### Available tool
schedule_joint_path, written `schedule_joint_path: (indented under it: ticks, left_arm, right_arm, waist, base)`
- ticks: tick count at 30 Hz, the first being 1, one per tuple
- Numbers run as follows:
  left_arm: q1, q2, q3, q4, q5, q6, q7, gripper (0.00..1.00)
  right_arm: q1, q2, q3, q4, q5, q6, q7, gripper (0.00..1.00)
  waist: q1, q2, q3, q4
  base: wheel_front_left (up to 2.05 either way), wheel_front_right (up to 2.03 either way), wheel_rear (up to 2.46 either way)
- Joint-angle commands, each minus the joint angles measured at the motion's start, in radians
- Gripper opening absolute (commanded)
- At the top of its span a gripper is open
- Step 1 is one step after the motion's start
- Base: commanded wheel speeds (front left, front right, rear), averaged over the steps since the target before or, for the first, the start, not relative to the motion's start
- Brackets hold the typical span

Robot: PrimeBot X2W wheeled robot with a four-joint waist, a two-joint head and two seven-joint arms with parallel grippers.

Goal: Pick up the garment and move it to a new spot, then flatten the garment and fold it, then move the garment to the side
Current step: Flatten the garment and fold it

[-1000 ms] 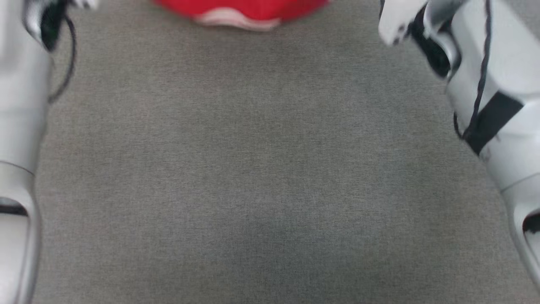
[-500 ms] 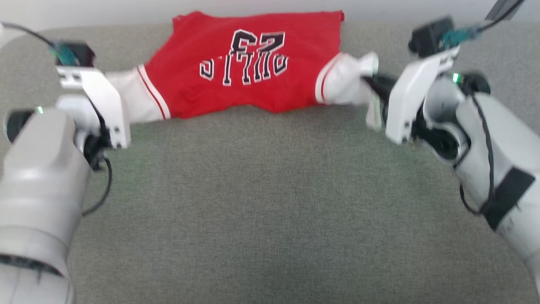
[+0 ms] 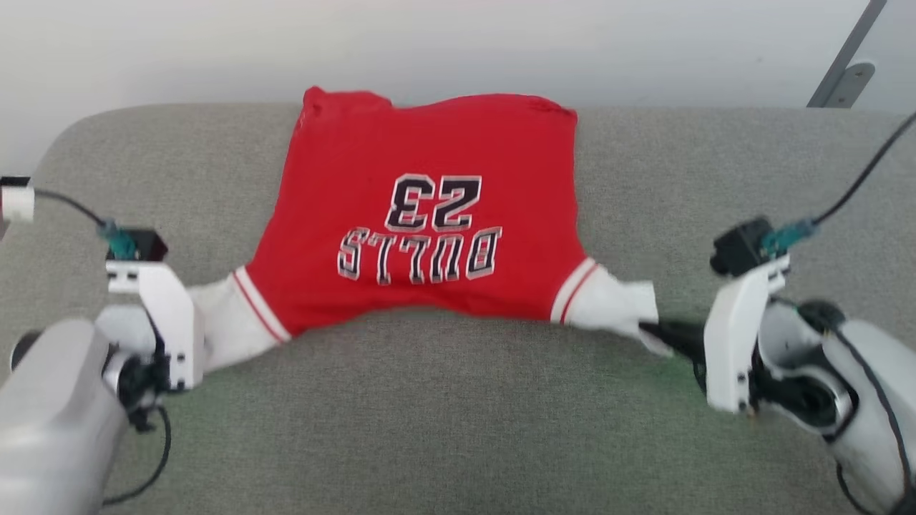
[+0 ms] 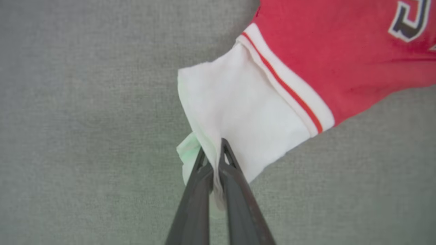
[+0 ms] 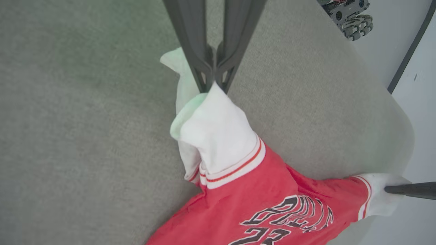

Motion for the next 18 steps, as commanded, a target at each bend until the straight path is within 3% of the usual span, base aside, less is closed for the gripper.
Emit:
schedule_joint_path:
  ticks: [1,4,12,18]
  left_arm:
    - [0.065,0.028,0.010,-0.065,-0.023,0.029,0.043,0.00]
    - [0.134,0.055,0.017,-0.161,-0.046,0.064,0.098,0.00]
    - [0.438,0.197,0.063,-0.665,-0.122,0.285,0.297,0.00]
    - [0.589,0.279,0.086,-0.924,-0.137,0.419,0.366,0.00]
  right_arm:
    - [0.057,-0.023,-0.013,-0.052,0.019,0.000,0.040,0.00]
    - [0.106,-0.055,-0.031,-0.112,0.024,0.000,0.077,0.00]
    - [0.336,-0.146,-0.146,-0.341,0.045,0.000,0.240,0.00]
    - [0.491,-0.122,-0.269,-0.468,0.001,0.000,0.324,0.00]
  waist:
    - [-0.0001,-0.0001,-0.009,0.001]
    - [-0.0001,-0.0001,-0.012,0.002]
    - [-0.0001,-0.0001,0.002,0.007]
    - [-0.0001,-0.0001,0.030,0.005]
  base:
    - [0.00,0.00,0.00]
    - [0.00,0.00,0.00]
    - [0.00,0.00,0.00]
    - [0.00,0.00,0.00]
